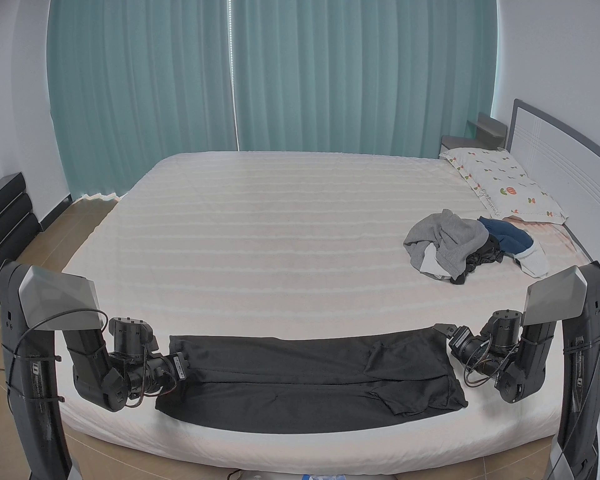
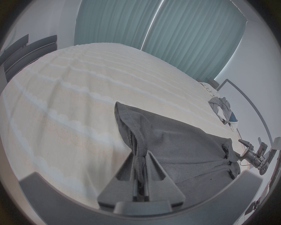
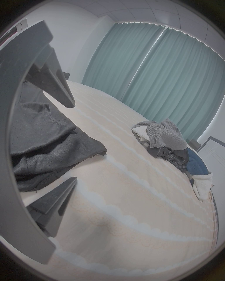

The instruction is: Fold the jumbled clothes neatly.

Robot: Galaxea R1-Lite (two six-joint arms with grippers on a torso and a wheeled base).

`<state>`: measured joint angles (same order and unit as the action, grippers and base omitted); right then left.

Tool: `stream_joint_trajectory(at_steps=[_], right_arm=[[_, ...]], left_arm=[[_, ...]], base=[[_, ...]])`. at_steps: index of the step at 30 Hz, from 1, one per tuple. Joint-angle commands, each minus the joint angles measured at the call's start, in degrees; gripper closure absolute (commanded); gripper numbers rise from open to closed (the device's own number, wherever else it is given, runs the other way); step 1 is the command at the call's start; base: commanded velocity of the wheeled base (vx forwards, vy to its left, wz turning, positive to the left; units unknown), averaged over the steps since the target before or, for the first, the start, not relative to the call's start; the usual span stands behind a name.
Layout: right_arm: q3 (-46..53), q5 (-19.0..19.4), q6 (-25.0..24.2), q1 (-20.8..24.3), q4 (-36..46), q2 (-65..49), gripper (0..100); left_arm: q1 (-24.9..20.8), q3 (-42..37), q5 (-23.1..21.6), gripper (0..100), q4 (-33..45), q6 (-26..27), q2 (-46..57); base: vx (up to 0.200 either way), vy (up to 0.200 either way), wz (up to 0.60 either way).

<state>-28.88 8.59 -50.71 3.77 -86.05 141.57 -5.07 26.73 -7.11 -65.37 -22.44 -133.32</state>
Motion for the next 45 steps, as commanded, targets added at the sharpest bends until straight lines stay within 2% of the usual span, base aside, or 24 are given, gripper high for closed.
stream_joint_trajectory(at_steps=[1, 4, 9, 19, 31, 35, 40, 45], right_arm=[[0.05, 0.02, 0.09, 0.01, -0.08, 0.11, 0], [0.05, 0.02, 0.00, 0.01, -0.08, 0.11, 0], [0.05, 0.02, 0.09, 0.01, -0.08, 0.11, 0], [0.05, 0.02, 0.09, 0.01, -0.08, 0.20, 0], [0.05, 0.02, 0.09, 0.01, -0.17, 0.37, 0], [0.05, 0.02, 0.09, 0.01, -0.26, 0.37, 0], [0.05, 0.02, 0.00, 0.01, -0.26, 0.46, 0], [0.14, 0.02, 0.00, 0.01, -0.26, 0.46, 0]], left_arm=[[-0.03, -0.02, -0.01, 100, -0.02, -0.15, 0.43], [-0.03, -0.02, -0.10, 100, -0.02, -0.15, 0.43], [-0.03, 0.07, -0.10, 100, -0.02, -0.15, 0.34], [0.06, 0.78, -0.01, 100, -0.99, -0.23, -0.10], [-0.38, 1.83, 0.08, 100, -0.99, -4.45, 0.78], [-2.40, 2.18, 0.16, 100, -0.55, -7.18, 3.41], [-3.89, 2.27, 0.34, 100, -0.20, -7.53, 4.29], [-5.21, 2.45, 2.89, 100, -0.02, -7.53, 5.17]], base=[[0.000, 0.000, 0.00], [0.000, 0.000, 0.00], [-0.200, 0.000, 0.00], [0.000, 0.000, 0.00], [0.000, 0.000, 0.00], [0.000, -0.200, 0.00], [0.000, -0.200, 0.00], [0.000, -0.200, 0.00]])
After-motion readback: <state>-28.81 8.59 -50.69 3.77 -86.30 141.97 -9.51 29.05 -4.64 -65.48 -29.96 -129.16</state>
